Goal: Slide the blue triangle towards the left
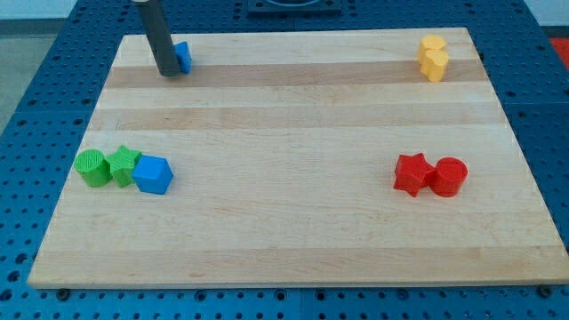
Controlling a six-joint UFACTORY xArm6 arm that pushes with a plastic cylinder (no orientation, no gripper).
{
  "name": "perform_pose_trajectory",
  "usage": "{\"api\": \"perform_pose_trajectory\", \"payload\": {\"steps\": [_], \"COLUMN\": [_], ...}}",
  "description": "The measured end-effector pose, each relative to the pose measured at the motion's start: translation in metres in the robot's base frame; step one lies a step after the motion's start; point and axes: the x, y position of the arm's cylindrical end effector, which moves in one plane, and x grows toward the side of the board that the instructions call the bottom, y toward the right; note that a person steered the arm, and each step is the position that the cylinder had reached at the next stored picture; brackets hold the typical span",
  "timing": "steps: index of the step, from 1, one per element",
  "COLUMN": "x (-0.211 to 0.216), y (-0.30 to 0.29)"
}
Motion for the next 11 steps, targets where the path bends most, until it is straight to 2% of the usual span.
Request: {"api": "perform_pose_trajectory", "payload": {"steps": [1, 2, 4, 7, 8, 9, 10, 11], "x": [0.034, 0.013, -0.015, -0.053, -0.047, -0.041, -0.016, -0.013], "y": [0.02, 0.067, 0.075, 0.023, 0.005, -0.001, -0.005, -0.003]}}
